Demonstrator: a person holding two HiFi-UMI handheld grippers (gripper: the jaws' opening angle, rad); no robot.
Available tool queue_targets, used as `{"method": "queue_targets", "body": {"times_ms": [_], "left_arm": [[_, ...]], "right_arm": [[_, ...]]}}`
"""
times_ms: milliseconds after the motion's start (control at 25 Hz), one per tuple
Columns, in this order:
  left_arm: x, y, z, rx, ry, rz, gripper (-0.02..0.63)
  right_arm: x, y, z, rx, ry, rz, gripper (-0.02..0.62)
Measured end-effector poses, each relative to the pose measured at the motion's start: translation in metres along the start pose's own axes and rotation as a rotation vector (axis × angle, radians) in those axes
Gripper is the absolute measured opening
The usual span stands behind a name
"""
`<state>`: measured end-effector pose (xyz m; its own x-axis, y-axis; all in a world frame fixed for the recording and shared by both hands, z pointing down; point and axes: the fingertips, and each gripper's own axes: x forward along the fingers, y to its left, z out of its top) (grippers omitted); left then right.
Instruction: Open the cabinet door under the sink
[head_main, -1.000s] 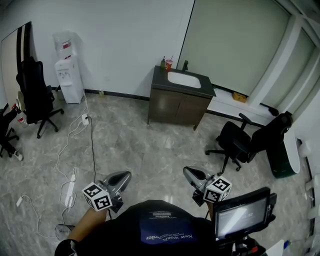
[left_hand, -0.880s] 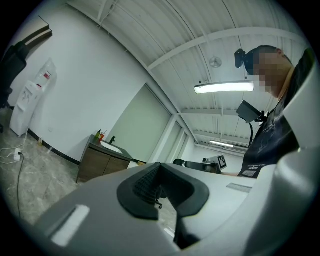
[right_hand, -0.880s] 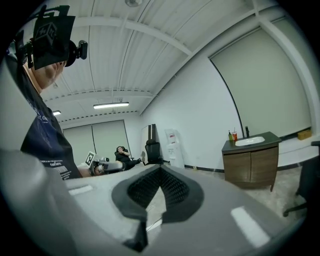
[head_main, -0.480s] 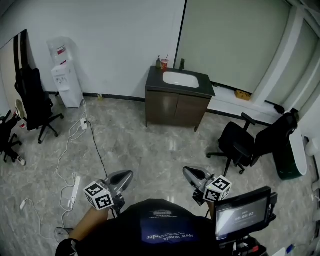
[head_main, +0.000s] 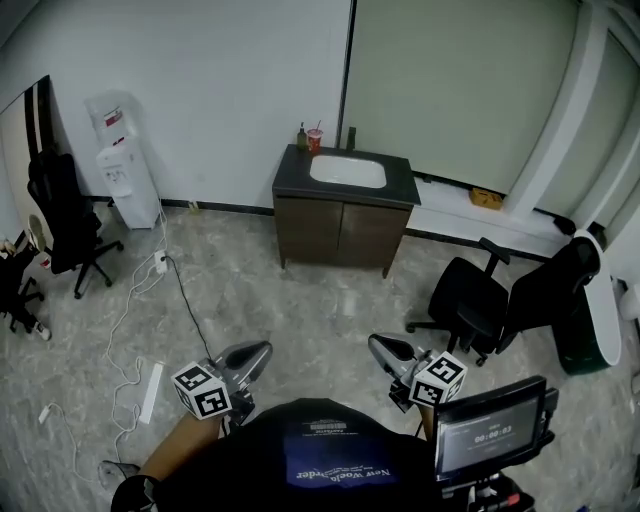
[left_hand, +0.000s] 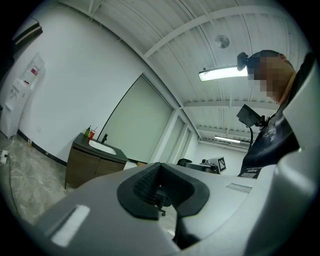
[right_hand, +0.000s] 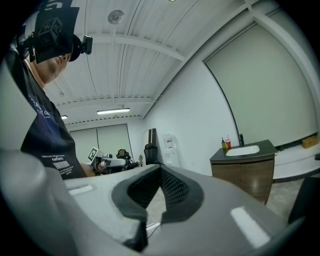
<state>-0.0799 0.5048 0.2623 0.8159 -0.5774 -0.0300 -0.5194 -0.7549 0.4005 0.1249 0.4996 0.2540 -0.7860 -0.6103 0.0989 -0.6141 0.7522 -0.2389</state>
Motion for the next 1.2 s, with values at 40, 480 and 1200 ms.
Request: {"method": "queue_targets", "body": {"times_ms": [40, 480, 1200], "left_arm": [[0.008, 0.001, -0.001, -0.003, 0.005, -0.002, 0.0], [0.061, 0.059, 0.01, -0.028, 0.031, -0.056, 0.0], [0.085, 0.286, 0.114, -0.019, 0.052, -0.152, 0.0]], "right_arm": [[-0.002, -0.008, 0.0, 0.003, -0.001, -0.003, 0.002], [0.036, -0.066, 0.004, 0.032, 0.015, -0.055, 0.002], [0.253, -0.132, 0.061, 0.003, 0.025, -0.165, 0.002]]}}
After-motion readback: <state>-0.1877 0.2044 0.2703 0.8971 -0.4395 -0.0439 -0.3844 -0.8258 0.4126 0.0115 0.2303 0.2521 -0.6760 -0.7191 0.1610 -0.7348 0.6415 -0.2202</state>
